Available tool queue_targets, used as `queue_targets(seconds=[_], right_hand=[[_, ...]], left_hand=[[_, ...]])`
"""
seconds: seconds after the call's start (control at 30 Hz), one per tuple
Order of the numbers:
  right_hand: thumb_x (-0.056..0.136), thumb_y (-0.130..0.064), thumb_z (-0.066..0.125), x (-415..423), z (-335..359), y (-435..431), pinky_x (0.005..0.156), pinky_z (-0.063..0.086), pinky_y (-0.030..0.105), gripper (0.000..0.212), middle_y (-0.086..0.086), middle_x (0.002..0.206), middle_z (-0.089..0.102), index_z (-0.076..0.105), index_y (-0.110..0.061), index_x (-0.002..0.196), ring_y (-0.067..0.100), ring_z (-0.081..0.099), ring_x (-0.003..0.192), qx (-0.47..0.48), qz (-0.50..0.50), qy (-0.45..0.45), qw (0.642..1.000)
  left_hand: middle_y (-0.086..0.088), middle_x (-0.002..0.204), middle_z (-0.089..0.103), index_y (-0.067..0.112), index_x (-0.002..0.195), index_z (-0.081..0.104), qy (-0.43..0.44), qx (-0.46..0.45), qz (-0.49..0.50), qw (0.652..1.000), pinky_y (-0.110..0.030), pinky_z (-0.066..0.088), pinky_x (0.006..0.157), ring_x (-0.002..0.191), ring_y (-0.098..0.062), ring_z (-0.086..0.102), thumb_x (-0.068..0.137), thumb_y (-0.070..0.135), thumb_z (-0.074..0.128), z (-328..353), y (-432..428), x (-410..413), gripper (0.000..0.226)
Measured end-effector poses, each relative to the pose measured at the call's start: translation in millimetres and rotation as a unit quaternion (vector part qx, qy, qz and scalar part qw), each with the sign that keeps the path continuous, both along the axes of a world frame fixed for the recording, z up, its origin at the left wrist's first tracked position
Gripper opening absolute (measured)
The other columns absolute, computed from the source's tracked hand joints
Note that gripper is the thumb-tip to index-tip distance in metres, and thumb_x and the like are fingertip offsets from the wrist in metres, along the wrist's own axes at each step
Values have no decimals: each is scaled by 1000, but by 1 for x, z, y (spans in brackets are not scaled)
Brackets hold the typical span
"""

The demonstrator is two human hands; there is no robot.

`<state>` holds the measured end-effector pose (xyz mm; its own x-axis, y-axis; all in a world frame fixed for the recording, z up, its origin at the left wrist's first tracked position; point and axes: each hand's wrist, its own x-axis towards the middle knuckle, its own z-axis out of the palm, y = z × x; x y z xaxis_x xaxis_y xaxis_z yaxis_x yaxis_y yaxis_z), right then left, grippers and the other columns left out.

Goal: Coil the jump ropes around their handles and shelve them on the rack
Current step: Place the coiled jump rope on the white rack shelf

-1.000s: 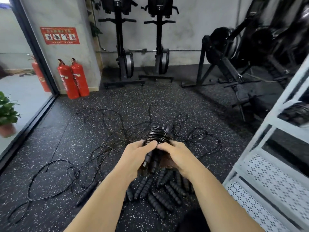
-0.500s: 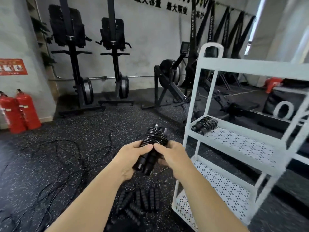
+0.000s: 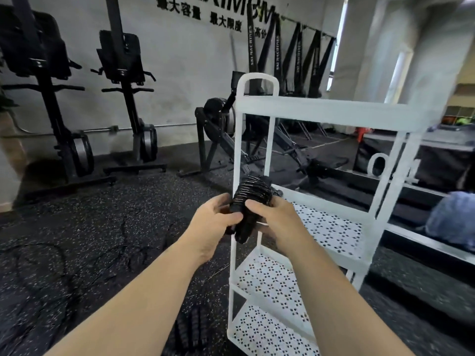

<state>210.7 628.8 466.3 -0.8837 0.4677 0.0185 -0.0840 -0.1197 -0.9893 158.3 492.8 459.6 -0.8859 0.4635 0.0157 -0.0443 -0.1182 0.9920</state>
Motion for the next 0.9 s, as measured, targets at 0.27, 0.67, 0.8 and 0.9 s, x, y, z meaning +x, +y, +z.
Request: queue_targets(seconds=[0.27,0.67,0.8,0.9], right_hand=[[86,-9,69,-31,-6,59,75,57,36,7,16,96,71,67,-5,91,26,69,84,-53,-74,7,996],[82,5,67,-44,-28,107,79,58,38,16,20,98,69,62,1,96,33,69,91,-43,-160,-53,985],[75,2,73,-53,-40,110,83,57,50,25,25,99,67,61,7,96,36,68,82,-17,-189,-130,973],[76,3,73,-55,-45,108,82,57,50,18,23,93,66,58,4,86,33,66,76,-19,-205,-150,967]], left_hand=[[3,112,64,9,150,34,5,0,-40,999,-30,46,97,103,-14,61,91,-14,55,4,48,-10,67],[16,102,61,25,108,55,151,-150,-73,974,-13,45,89,96,2,57,91,-20,41,-9,90,-26,51],[12,93,53,23,101,57,166,-200,-70,963,1,37,67,95,-7,50,90,-20,37,-19,93,-31,49],[12,102,53,3,137,49,162,-221,-77,959,2,35,68,107,-10,47,90,-19,35,-22,92,-33,54]])
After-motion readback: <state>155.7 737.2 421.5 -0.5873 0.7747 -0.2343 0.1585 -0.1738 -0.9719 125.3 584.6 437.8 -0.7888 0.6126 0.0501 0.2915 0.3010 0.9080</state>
